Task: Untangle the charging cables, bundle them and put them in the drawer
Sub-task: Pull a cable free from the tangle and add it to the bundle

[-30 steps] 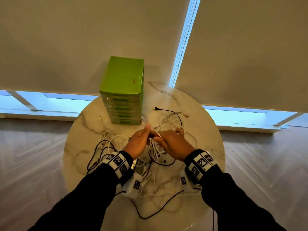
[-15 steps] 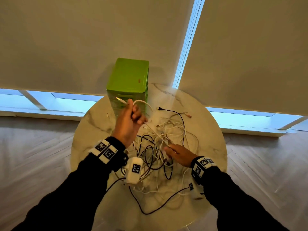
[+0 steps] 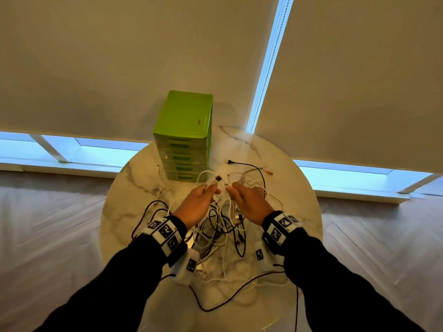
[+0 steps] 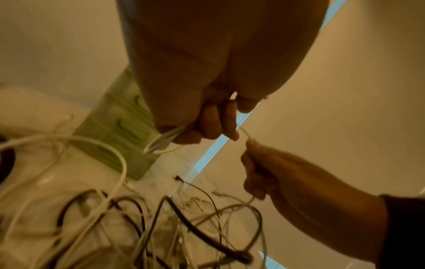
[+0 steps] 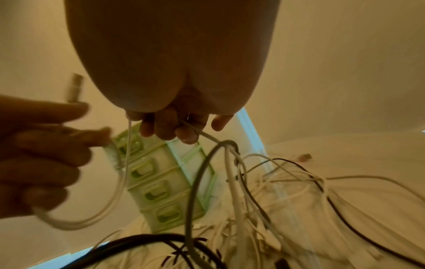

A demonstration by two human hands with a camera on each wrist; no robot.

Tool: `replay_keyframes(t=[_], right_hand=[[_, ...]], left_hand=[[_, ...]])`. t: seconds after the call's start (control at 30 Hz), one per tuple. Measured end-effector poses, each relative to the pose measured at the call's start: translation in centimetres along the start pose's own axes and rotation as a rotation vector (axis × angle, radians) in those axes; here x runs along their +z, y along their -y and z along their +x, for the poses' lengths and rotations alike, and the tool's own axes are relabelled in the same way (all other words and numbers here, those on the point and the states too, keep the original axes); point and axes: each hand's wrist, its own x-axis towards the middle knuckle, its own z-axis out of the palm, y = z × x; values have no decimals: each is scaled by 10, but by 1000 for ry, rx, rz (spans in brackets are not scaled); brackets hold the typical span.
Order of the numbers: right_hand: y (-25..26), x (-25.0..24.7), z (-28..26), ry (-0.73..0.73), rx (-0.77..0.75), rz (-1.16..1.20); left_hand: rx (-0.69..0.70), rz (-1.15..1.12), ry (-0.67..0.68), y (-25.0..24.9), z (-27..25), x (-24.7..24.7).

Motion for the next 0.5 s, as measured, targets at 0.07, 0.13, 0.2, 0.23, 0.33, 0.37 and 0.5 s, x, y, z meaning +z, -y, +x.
replay_keyframes(t=[0.07, 0.13, 0.2, 0.23, 0.33, 0.37, 0.5], right_hand=[[18, -2, -2, 84, -38, -82], [25, -3, -4, 125, -71, -133], [28, -4, -8, 135, -95, -101], [28, -4, -9, 140, -96, -61], [16, 1, -13, 156, -44, 26], [6, 4, -14, 149, -28, 15], [-32, 8, -19, 146, 47, -59]], left_hand=[[-13, -144, -15, -3, 0, 7], [2, -218, -26, -9, 0, 8], [34, -234, -35, -9, 2, 8], [46, -230, -45, -10, 3, 7], [88, -194, -104, -14, 2, 2], [113, -193, -125, -18, 0, -1], [191, -261, -256, -35, -4, -23]])
